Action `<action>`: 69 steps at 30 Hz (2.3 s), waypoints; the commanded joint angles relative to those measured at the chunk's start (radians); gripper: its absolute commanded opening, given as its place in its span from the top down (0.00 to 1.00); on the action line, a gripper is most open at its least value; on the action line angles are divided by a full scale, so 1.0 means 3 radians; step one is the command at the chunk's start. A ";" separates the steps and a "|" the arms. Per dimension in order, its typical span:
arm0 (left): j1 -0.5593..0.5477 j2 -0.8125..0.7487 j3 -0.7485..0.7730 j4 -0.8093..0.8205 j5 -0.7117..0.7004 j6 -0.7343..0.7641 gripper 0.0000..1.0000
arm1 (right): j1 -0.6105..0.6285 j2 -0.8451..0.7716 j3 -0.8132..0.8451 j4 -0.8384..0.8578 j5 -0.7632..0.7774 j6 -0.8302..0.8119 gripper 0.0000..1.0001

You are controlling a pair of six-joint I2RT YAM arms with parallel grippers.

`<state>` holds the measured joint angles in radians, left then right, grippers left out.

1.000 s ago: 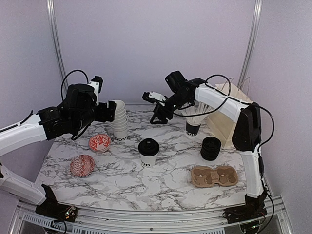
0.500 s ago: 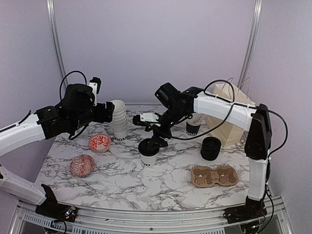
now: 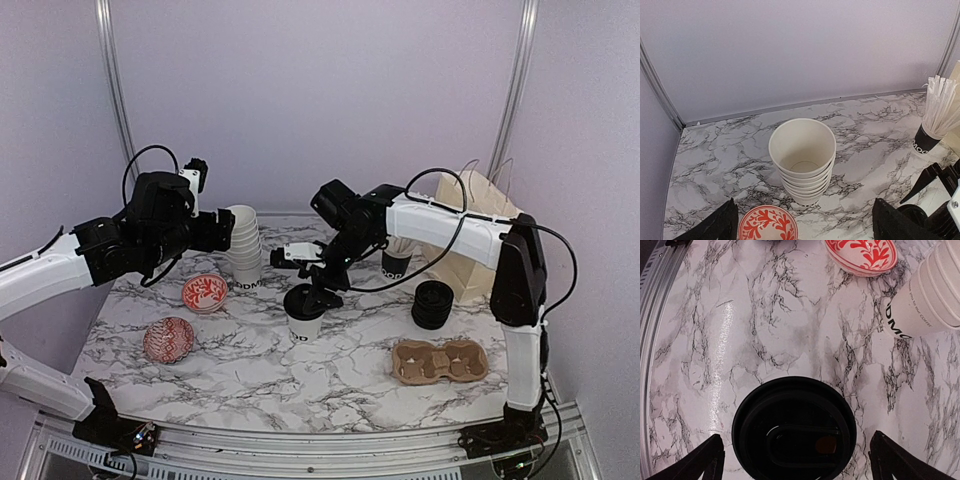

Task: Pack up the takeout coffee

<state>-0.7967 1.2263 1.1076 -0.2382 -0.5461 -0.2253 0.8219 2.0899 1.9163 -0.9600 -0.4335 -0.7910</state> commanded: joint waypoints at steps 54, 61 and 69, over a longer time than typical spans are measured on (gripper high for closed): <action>0.0048 -0.0089 -0.0046 -0.0131 0.0119 -0.0113 0.08 | -0.0699 0.0717 0.1277 0.0254 0.0522 0.0644 0.26; 0.0047 -0.0062 -0.0046 -0.0136 0.0148 -0.0133 0.09 | -0.0710 0.0873 0.1359 0.0307 0.0567 0.0721 0.25; 0.0052 -0.0025 -0.0015 -0.0164 0.0133 -0.0085 0.09 | -0.0710 0.0865 0.1409 0.0322 0.0473 0.0856 0.09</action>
<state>-0.7879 1.2160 1.0943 -0.2619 -0.5022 -0.2581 0.6029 2.3653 2.2940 -0.8825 -0.2718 -0.5724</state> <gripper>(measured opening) 0.911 0.895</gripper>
